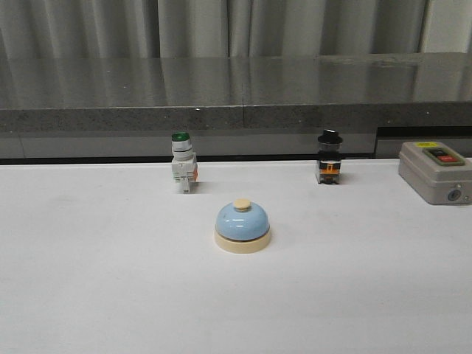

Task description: Place and press bell with both arms

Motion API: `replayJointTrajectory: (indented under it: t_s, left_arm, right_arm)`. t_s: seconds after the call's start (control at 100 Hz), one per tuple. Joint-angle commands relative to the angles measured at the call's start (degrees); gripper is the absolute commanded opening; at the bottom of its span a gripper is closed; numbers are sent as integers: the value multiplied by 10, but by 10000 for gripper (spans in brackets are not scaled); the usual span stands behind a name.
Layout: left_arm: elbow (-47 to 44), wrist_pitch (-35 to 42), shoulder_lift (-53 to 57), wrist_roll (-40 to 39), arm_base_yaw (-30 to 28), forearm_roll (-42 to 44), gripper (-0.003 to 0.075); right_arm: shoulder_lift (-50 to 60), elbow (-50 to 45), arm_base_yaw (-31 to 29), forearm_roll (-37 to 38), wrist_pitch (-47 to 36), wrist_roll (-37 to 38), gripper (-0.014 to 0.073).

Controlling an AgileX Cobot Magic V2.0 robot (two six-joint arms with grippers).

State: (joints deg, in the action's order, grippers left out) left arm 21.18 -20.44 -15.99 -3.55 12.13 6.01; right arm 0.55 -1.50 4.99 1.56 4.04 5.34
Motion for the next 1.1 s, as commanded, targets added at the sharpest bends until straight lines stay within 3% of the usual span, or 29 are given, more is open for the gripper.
replayJointTrajectory:
  t_s: [0.0, 0.28, 0.55, 1.089]
  left_arm:
    - [-21, 64, 29, -4, -21, 5, -19]
    - [-139, 100, 144, -4, -94, 5, -19]
    - [-218, 169, 179, -4, -99, 9, -19]
    - [-236, 195, 179, -4, -99, 9, -20]
  right_arm:
    - [11, 8, -4, 6, -51, 0, -60]
    - [11, 8, -4, 6, -51, 0, -60]
    - [11, 8, -4, 6, -51, 0, -60]
    - [11, 8, -4, 6, -51, 0, -60]
